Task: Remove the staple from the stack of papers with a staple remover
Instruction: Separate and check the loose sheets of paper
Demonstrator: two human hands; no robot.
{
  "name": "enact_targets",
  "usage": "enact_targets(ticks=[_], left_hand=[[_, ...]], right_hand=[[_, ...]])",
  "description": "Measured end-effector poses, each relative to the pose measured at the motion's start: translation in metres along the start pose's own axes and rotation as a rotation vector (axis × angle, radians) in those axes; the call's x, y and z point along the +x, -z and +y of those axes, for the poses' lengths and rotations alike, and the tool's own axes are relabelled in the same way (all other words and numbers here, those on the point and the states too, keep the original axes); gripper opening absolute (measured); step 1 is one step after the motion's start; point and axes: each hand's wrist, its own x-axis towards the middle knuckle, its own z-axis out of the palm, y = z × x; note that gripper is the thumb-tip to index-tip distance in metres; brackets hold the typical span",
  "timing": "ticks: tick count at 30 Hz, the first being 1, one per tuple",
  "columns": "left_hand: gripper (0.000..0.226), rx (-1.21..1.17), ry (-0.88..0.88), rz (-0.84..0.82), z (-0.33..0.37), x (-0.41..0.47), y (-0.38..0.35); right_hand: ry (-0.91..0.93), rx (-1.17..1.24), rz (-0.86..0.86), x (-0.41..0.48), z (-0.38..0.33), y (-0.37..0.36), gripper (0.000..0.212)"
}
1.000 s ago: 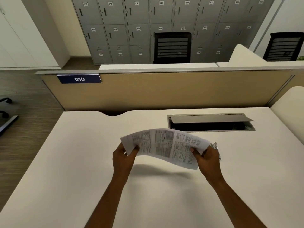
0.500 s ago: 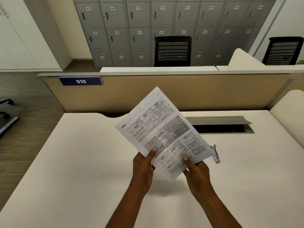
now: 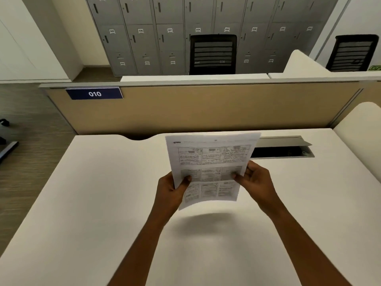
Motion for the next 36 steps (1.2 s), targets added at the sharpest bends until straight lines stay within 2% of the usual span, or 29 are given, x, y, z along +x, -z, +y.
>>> enact_targets(ticks=[3,8,14,19,23,26,31,36], left_hand=[[0.024,0.0,0.027,0.009,-0.009,0.0,-0.001],[0.024,0.027,0.127,0.014,-0.035,0.001,-0.002],[0.04,-0.026,0.17,0.079,-0.051,0.003,-0.006],[0.044,-0.073,0.163,0.1,-0.047,0.006,-0.009],[0.032,-0.085,0.189,0.123,-0.049,0.005,-0.009],[0.038,-0.078,0.19,0.113,-0.05,0.005,-0.012],[0.03,-0.064,0.14,0.1,-0.045,0.008,-0.011],[0.029,-0.048,0.179,0.121,-0.06,0.0,-0.014]], right_hand=[[0.011,0.039,0.052,0.001,0.008,-0.012,0.035],[-0.09,0.067,0.172,-0.008,0.045,-0.028,0.033],[-0.151,0.052,0.247,-0.015,0.069,-0.041,0.031],[-0.124,0.045,0.241,-0.011,0.066,-0.043,0.031],[-0.142,0.074,0.229,-0.012,0.069,-0.045,0.029],[-0.17,0.104,0.232,-0.017,0.072,-0.048,0.028],[-0.148,0.117,0.225,-0.011,0.068,-0.041,0.029],[-0.223,0.112,0.184,-0.017,0.081,-0.043,0.032]])
